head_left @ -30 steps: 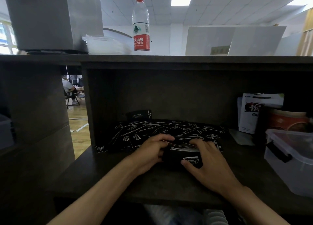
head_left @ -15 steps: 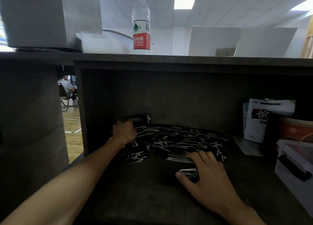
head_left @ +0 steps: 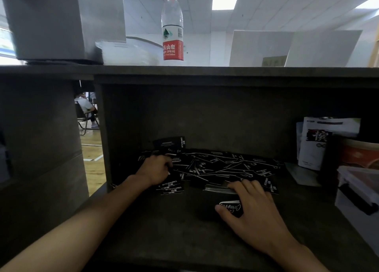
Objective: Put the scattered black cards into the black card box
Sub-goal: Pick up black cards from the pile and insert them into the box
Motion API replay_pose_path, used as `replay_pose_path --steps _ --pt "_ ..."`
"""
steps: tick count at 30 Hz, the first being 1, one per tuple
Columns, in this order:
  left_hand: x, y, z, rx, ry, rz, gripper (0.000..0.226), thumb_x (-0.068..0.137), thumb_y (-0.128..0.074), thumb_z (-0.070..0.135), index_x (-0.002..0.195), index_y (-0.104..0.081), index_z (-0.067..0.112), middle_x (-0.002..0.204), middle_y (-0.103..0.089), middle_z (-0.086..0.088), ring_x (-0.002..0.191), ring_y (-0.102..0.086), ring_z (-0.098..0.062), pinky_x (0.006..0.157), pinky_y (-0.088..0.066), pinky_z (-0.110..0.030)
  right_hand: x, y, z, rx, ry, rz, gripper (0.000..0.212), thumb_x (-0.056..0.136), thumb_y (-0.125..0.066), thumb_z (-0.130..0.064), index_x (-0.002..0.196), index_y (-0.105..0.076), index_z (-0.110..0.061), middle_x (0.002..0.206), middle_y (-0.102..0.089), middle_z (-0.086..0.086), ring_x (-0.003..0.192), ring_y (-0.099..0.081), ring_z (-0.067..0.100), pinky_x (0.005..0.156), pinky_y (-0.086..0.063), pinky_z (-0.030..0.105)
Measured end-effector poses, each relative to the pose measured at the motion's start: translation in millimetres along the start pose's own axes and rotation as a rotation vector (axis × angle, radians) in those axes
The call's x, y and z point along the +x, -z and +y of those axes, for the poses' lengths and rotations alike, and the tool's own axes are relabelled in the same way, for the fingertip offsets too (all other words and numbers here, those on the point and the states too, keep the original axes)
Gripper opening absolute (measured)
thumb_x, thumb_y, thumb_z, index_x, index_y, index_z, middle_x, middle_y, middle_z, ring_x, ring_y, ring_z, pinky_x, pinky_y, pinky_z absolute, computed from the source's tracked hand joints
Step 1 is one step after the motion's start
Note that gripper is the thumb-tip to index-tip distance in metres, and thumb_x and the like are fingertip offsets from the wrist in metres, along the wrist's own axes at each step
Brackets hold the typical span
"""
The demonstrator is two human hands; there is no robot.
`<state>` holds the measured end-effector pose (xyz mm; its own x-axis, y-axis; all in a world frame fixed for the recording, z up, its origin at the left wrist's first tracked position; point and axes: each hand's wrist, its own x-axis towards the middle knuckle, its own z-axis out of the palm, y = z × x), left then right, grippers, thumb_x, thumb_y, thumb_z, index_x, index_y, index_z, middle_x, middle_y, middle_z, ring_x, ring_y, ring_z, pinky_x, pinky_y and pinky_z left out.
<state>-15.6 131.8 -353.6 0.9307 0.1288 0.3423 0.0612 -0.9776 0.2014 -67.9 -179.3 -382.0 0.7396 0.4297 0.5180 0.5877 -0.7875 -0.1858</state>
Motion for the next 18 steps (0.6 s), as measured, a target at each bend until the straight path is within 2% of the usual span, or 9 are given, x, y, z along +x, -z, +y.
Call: replay_pose_path --steps 3,4,7,10,12,14,16,18 --pt "2 1 19 -0.129 0.113 0.008 0.018 0.094 -0.049 0.026 0.101 -0.065 0.02 0.107 -0.069 -0.007 0.103 -0.064 -0.027 0.089 -0.05 -0.034 -1 1 -2 -0.008 -0.002 0.004 0.062 0.077 -0.027 -0.083 0.124 -0.04 -0.046 0.113 -0.04 -0.027 0.109 -0.033 -0.002 0.097 -0.037 0.031" --pt "6 0 26 -0.174 0.191 0.029 0.023 0.094 -0.05 0.037 0.101 -0.064 0.019 0.107 -0.069 -0.007 0.103 -0.063 -0.027 0.09 -0.049 -0.036 -1 1 -2 -0.006 -0.004 0.006 0.062 0.076 -0.027 -0.083 0.124 -0.041 -0.046 0.113 -0.04 -0.027 0.109 -0.033 -0.002 0.097 -0.037 0.031" --pt "20 -8 49 -0.092 0.47 0.044 0.075 0.084 -0.044 0.075 0.128 -0.051 0.014 0.131 -0.056 -0.014 0.124 -0.05 -0.032 0.103 -0.036 -0.047 0 2 -1 0.004 -0.009 -0.004 0.064 0.075 -0.027 -0.084 0.125 -0.04 -0.046 0.114 -0.04 -0.026 0.11 -0.034 -0.001 0.098 -0.036 0.031" --pt "28 -16 68 -0.126 0.673 -0.029 0.111 0.066 -0.05 0.089 0.139 -0.037 0.007 0.141 -0.047 -0.017 0.131 -0.043 -0.034 0.104 -0.033 -0.046 1 1 1 0.01 -0.014 -0.023 0.064 0.074 -0.027 -0.085 0.126 -0.038 -0.048 0.117 -0.039 -0.026 0.111 -0.033 -0.002 0.1 -0.036 0.031" --pt "30 -20 73 -0.154 0.731 -0.023 0.116 0.061 -0.06 0.085 0.14 -0.034 0.005 0.142 -0.046 -0.017 0.131 -0.043 -0.033 0.105 -0.033 -0.045 1 1 2 0.021 -0.008 -0.018 0.064 0.075 -0.027 -0.085 0.125 -0.039 -0.047 0.116 -0.04 -0.027 0.111 -0.033 -0.002 0.099 -0.037 0.031" --pt "28 -20 71 -0.212 0.76 0.016 0.11 0.064 -0.071 0.074 0.14 -0.034 0.003 0.14 -0.049 -0.016 0.129 -0.046 -0.033 0.106 -0.034 -0.044 1 0 2 0.024 -0.007 -0.011 0.062 0.075 -0.029 -0.085 0.123 -0.04 -0.047 0.114 -0.041 -0.027 0.11 -0.034 -0.002 0.098 -0.037 0.031" --pt "23 -19 63 -0.349 0.754 0.079 0.093 0.072 -0.078 0.053 0.137 -0.034 0.002 0.133 -0.055 -0.015 0.123 -0.052 -0.033 0.103 -0.038 -0.042 1 -1 3 0.02 -0.001 0.004 0.06 0.077 -0.031 -0.084 0.122 -0.042 -0.046 0.113 -0.042 -0.027 0.109 -0.035 -0.002 0.097 -0.037 0.031" --pt "15 -17 51 -0.556 0.743 0.158 0.074 0.08 -0.076 0.03 0.135 -0.035 0.001 0.127 -0.058 -0.018 0.117 -0.058 -0.035 0.098 -0.044 -0.04 1 -2 3 0.014 0.003 0.01 0.059 0.077 -0.031 -0.083 0.122 -0.043 -0.046 0.113 -0.042 -0.026 0.11 -0.035 -0.001 0.097 -0.037 0.032"
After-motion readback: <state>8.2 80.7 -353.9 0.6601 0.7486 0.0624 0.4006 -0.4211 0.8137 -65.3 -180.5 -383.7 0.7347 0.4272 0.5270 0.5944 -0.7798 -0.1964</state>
